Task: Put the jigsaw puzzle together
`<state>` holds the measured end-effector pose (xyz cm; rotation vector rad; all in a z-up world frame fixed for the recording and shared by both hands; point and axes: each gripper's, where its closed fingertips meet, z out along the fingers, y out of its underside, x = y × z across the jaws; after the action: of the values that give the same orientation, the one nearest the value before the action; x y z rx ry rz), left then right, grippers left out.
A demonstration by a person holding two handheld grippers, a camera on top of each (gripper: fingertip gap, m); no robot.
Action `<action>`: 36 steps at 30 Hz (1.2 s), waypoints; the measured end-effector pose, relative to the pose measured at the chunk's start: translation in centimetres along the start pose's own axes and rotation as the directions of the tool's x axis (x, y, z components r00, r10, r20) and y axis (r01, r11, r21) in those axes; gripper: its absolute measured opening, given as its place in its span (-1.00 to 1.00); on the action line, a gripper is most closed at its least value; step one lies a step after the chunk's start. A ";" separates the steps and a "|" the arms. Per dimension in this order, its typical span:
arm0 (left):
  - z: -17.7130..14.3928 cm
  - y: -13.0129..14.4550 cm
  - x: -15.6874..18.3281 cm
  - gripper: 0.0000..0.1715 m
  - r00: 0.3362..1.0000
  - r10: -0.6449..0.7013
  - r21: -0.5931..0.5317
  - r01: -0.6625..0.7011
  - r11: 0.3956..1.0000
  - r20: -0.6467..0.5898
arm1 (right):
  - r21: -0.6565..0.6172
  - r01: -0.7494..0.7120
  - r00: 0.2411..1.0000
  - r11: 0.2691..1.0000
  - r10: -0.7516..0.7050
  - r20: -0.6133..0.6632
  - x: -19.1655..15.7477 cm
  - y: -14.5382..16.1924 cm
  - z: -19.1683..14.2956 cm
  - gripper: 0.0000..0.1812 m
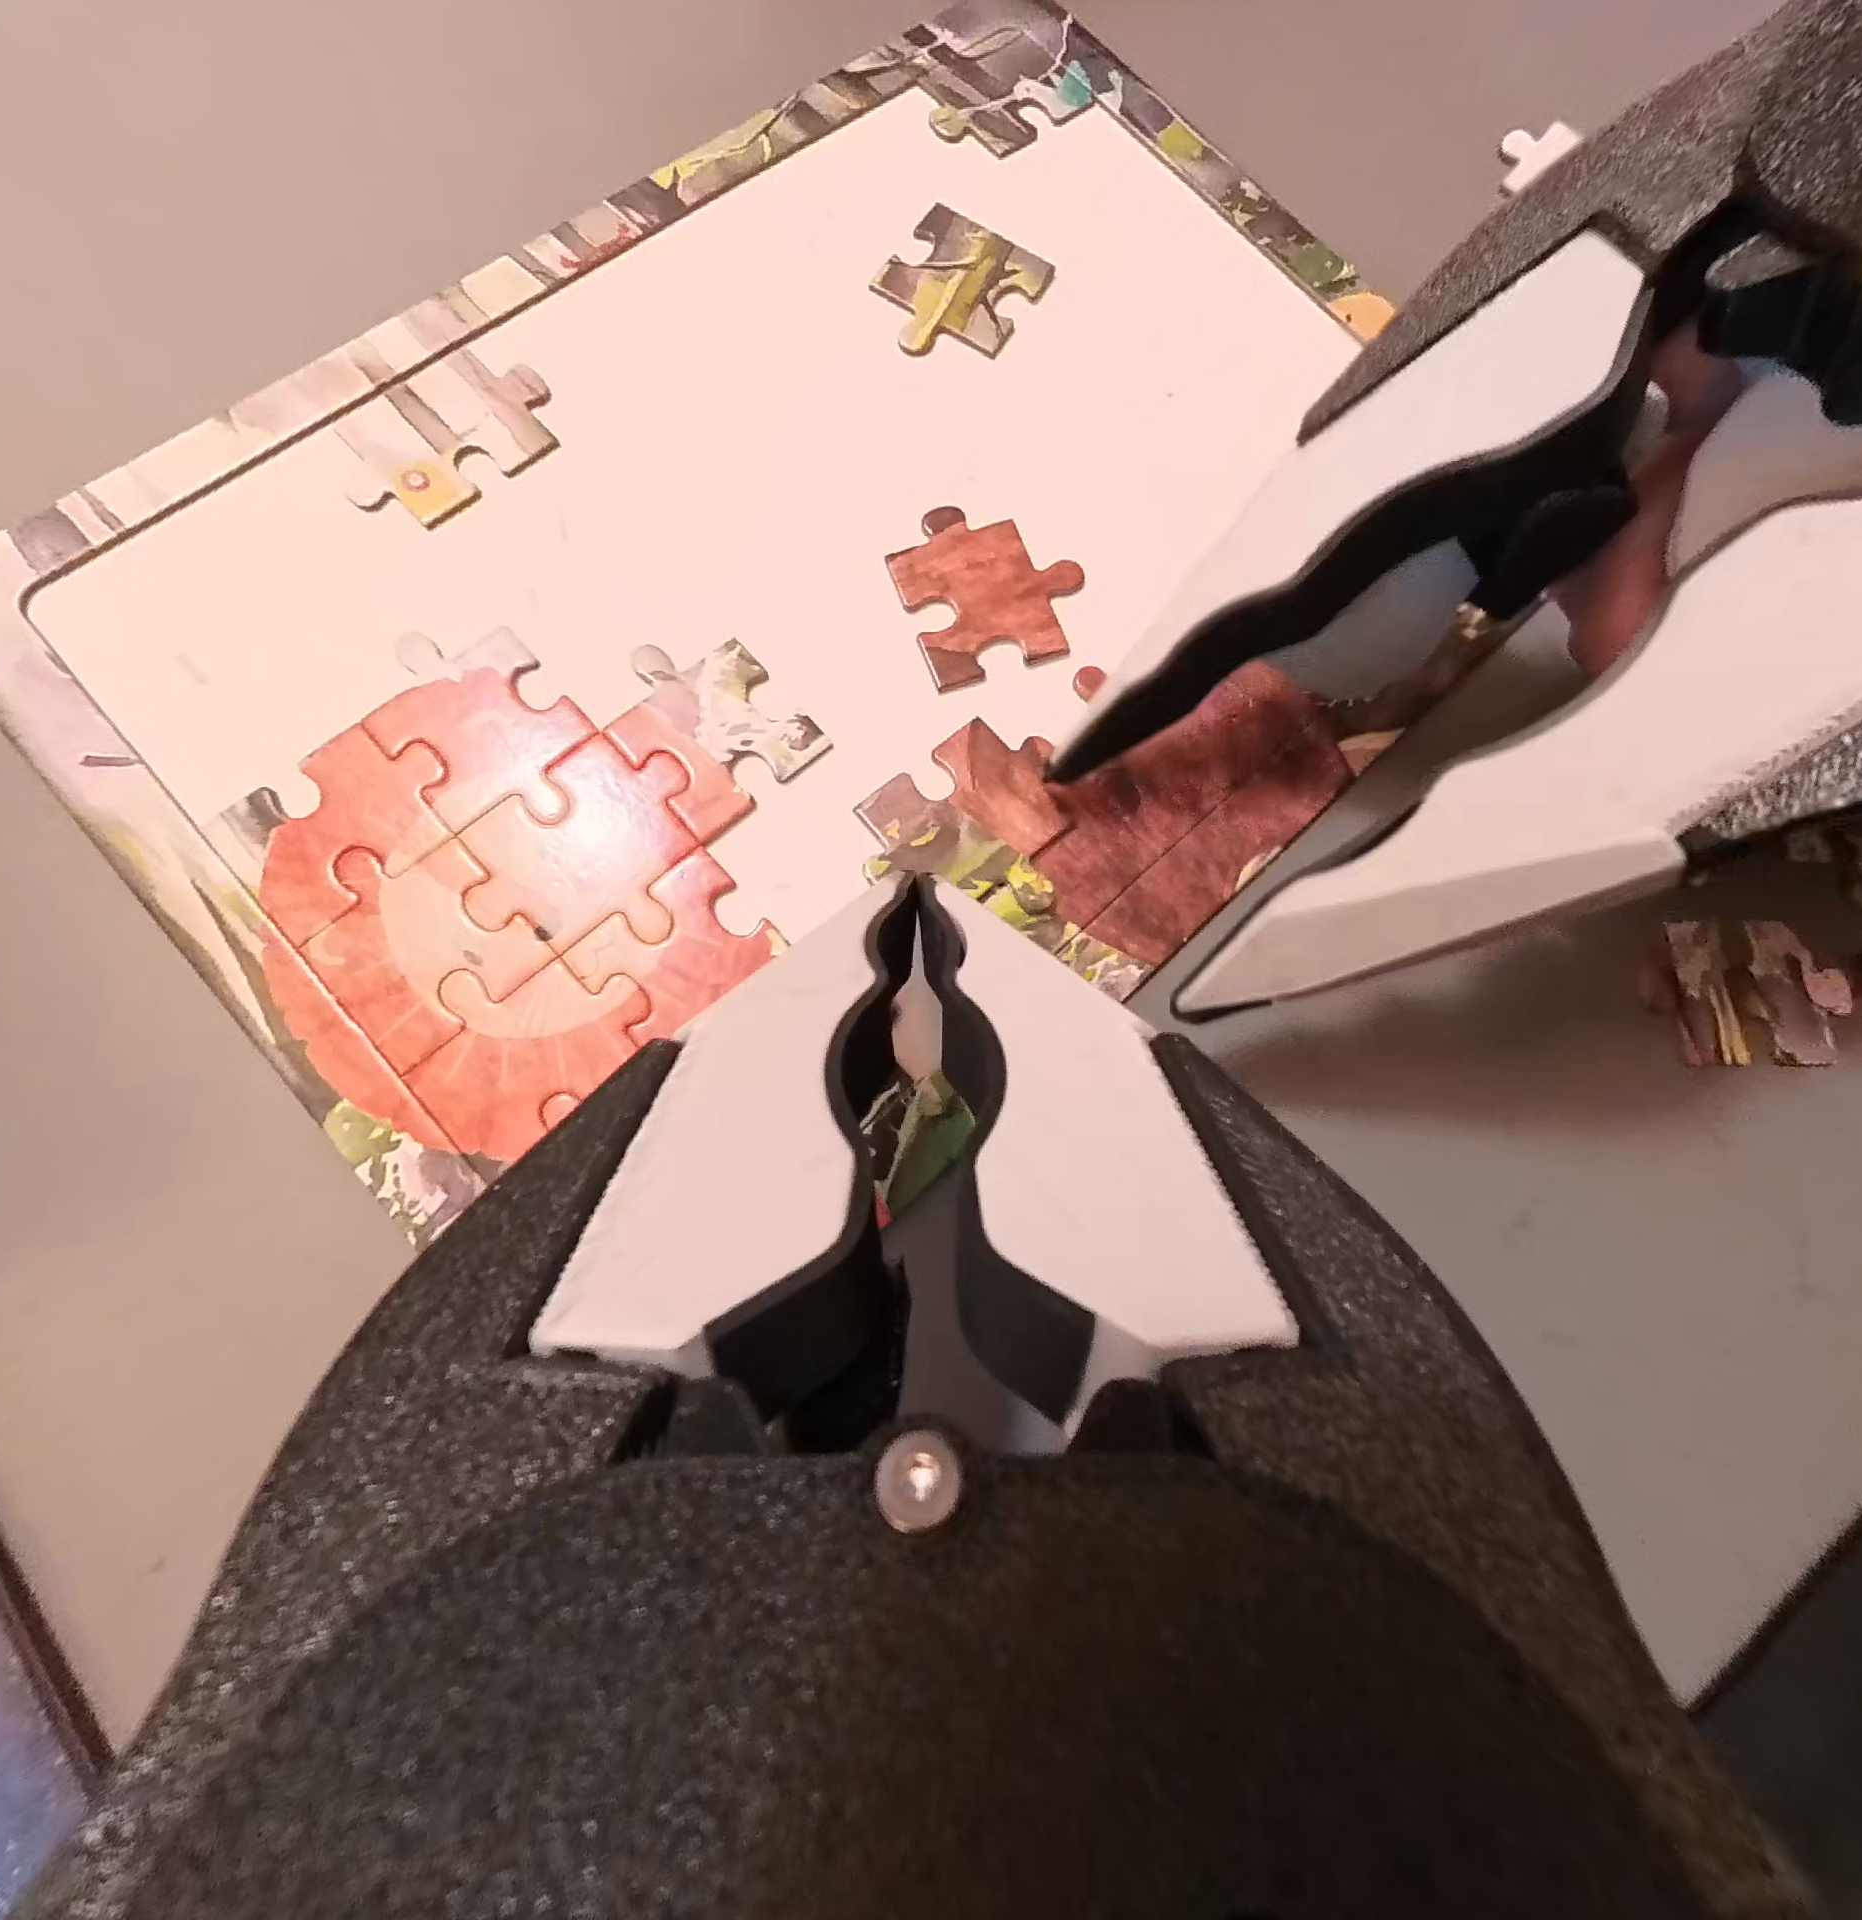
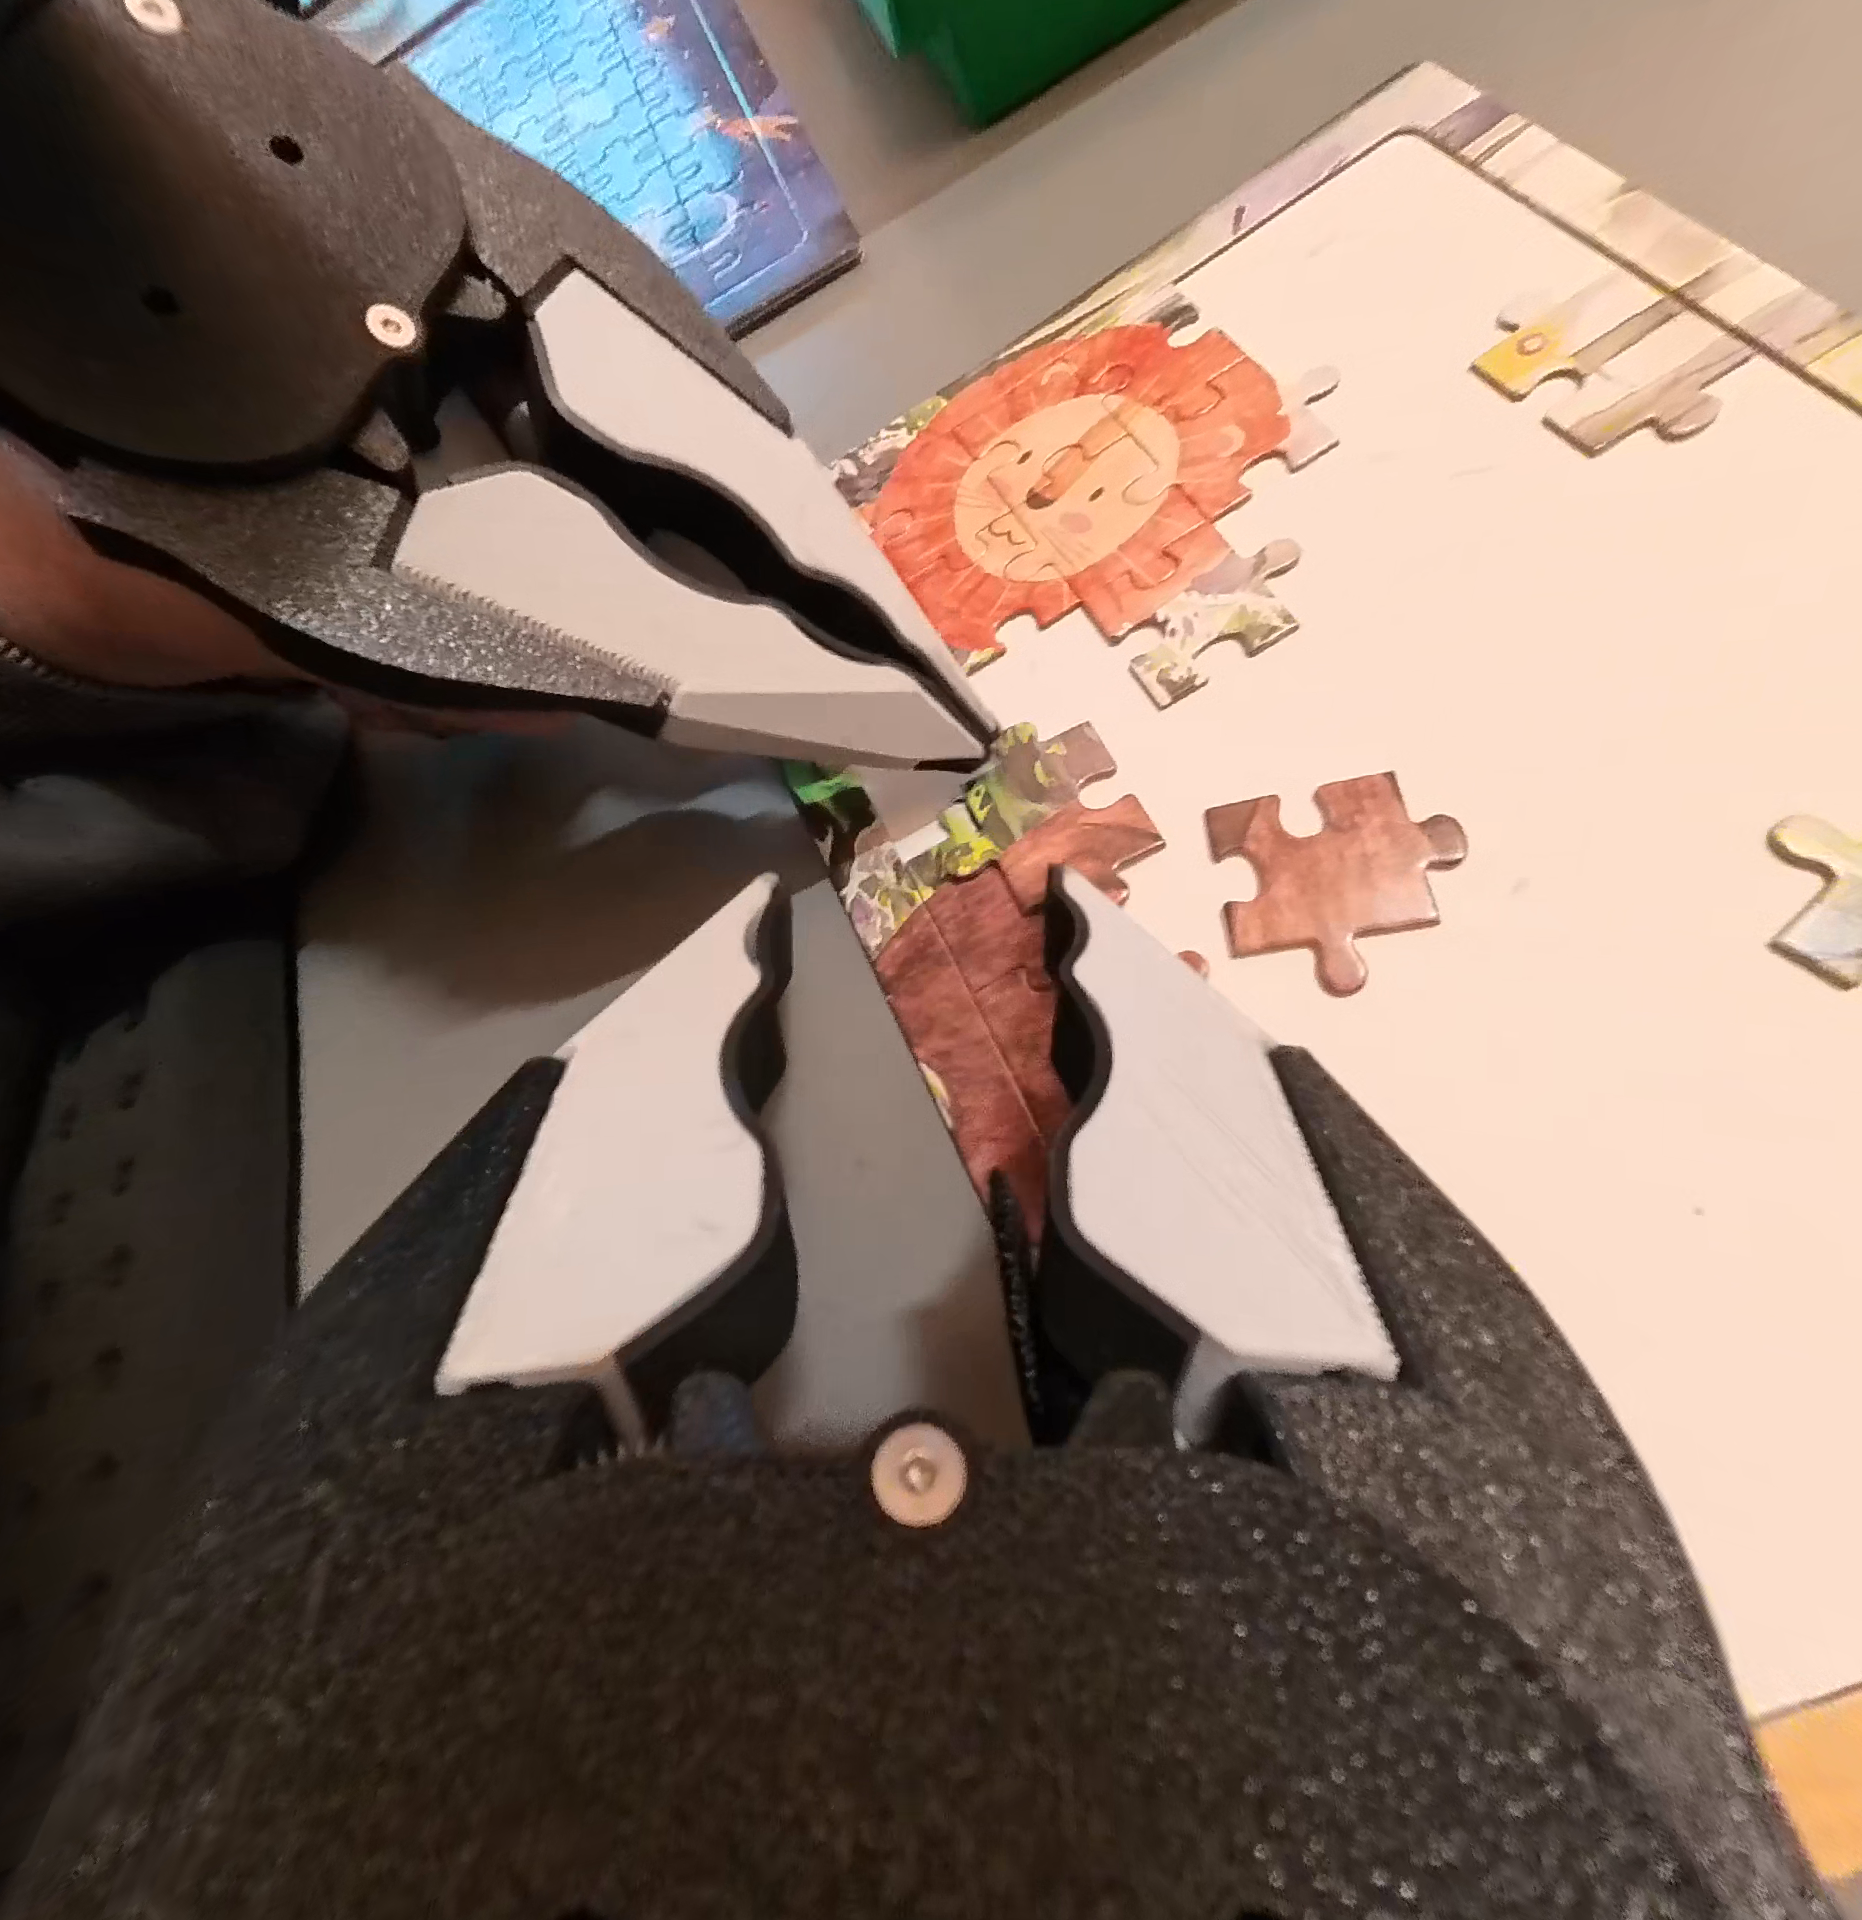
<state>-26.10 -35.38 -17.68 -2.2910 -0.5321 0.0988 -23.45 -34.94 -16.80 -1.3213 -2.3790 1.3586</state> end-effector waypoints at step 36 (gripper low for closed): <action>-0.7 1.1 2.3 -1.00 0.989 0.084 -0.040 -0.089 0.995 -0.121 | -0.063 0.136 0.991 0.989 -0.137 -0.005 -0.9 1.5 -0.1 -0.52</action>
<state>-23.43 -35.56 -17.78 -2.3469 -0.3766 -0.0084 -21.85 -35.19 -17.57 -1.1515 -2.4732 1.2486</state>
